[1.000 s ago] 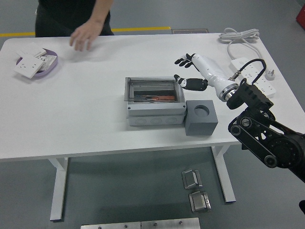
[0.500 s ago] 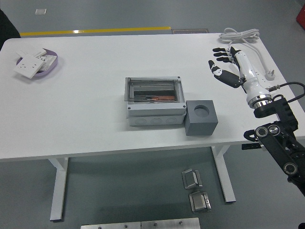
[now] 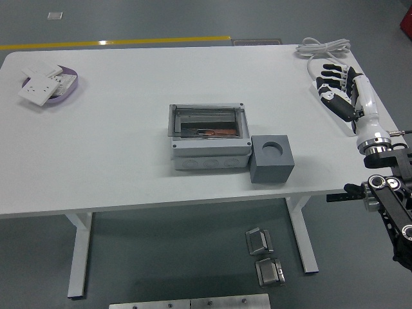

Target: Pick up the cylinder from the cube,place it in the box,flap close box

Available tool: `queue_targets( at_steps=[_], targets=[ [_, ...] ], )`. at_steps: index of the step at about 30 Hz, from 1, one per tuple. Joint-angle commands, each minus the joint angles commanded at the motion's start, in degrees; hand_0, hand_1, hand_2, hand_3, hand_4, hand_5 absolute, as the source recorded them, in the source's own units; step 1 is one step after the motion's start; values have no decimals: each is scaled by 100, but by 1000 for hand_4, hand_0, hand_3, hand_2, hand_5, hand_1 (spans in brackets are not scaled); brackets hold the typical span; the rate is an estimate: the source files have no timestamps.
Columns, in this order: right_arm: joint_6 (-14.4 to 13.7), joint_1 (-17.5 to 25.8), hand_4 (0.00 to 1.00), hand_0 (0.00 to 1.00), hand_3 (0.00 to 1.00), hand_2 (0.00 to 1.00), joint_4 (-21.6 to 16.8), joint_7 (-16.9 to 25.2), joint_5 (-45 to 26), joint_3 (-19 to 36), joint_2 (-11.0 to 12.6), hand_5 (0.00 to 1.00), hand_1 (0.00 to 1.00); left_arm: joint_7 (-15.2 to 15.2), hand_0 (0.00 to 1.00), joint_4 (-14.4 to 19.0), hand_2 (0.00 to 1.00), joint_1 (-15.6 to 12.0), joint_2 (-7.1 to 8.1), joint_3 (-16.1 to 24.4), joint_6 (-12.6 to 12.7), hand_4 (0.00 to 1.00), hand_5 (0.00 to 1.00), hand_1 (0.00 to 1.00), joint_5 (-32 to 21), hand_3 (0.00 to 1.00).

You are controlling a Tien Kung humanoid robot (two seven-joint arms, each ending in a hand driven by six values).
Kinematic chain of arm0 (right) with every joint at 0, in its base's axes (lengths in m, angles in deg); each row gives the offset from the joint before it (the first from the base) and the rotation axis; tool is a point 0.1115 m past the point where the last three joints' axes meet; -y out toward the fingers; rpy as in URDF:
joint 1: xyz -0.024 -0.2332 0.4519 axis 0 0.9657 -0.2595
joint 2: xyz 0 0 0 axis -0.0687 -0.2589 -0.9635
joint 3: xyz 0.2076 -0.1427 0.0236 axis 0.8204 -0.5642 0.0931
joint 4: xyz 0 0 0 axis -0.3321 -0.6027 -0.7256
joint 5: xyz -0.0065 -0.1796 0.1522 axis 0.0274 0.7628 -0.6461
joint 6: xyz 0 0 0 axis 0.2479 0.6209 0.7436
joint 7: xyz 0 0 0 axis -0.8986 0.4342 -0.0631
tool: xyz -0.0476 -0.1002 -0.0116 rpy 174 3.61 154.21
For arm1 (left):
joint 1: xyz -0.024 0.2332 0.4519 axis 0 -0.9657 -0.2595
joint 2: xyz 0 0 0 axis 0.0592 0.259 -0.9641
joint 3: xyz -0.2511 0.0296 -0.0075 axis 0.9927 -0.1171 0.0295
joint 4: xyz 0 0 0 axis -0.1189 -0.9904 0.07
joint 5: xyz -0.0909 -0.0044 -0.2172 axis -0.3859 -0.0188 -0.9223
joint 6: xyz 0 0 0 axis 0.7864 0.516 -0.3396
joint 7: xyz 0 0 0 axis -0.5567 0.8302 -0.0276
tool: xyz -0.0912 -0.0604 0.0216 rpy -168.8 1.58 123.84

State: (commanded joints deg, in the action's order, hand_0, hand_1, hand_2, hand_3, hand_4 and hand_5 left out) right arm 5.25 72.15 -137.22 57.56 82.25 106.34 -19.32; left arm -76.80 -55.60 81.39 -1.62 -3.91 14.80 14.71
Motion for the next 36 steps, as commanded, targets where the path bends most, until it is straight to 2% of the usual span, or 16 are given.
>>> queue_targets(
  at_steps=[12, 27, 36],
  targets=[
    [86, 155, 642, 746, 679, 670, 101, 390, -926, 228, -54, 312, 681, -9, 598, 0, 610, 67, 53, -2, -13, 671, 297, 621, 10, 608],
    [132, 213, 651, 754, 692, 677, 192, 423, -1037, 202, -168, 308, 688, 29, 598, 0, 610, 71, 124, -1, -24, 672, 299, 621, 35, 608],
    [304, 172, 652, 757, 693, 679, 153, 394, -1191, 196, -157, 305, 692, 38, 598, 0, 609, 61, 127, 6, -25, 672, 299, 621, 48, 608]
  ],
)
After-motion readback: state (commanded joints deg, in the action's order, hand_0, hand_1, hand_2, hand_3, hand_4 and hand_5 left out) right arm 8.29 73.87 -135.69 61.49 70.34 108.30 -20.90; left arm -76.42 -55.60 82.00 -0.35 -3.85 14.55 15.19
